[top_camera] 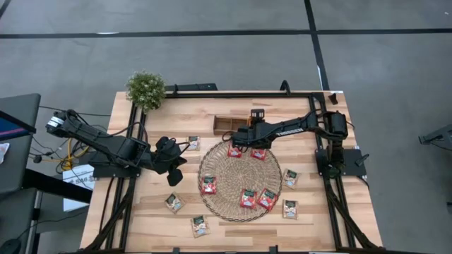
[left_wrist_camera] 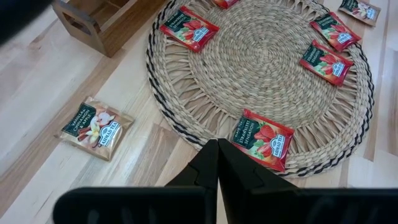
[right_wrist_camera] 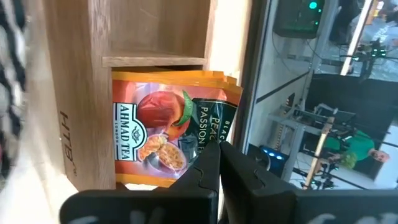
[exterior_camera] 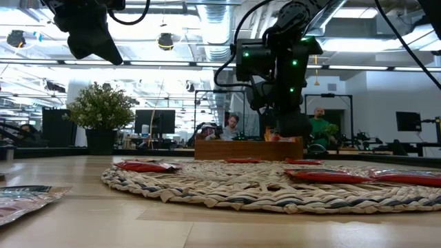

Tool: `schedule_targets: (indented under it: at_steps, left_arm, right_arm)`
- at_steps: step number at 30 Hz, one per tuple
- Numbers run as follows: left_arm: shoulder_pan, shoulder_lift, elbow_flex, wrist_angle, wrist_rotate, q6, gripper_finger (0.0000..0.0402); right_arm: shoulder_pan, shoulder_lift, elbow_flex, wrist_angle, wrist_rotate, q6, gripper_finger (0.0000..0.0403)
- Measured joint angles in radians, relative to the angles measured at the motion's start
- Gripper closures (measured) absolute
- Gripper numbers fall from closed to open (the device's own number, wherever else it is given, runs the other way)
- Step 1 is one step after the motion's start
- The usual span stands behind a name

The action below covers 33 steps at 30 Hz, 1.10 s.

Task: Pick & Place Tea
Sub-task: Put the orange tea bag into the right section of the wooden organizer, then put the red tea bag into the middle section of the wooden organizer

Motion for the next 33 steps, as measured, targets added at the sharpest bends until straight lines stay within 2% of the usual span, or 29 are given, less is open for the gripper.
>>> schedule_targets:
  at_steps: [12,18,25,30,33]
  left_arm:
    - [0.000,0.000,0.000,0.000,0.000,0.000,0.0402]
    - [0.000,0.000,0.000,0.000,0.000,0.000,0.0401]
    - [0.000,0.000,0.000,0.000,0.000,0.000,0.0401]
    - [0.000,0.000,0.000,0.000,0.000,0.000,0.0401]
    - [0.000,0.000,0.000,0.000,0.000,0.000,0.0401]
  right_arm:
    - [-0.011,0.000,0.000,0.023,-0.004,0.000,0.0394]
    - [-0.013,0.000,0.000,0.027,0.001,0.001,0.0329]
    - [-0.009,0.000,0.007,0.013,0.083,0.001,0.0255]
    - [0.027,0.000,0.084,-0.102,0.176,0.019,0.0232]
    - [0.061,0.000,0.172,-0.247,0.187,0.088,0.0230]
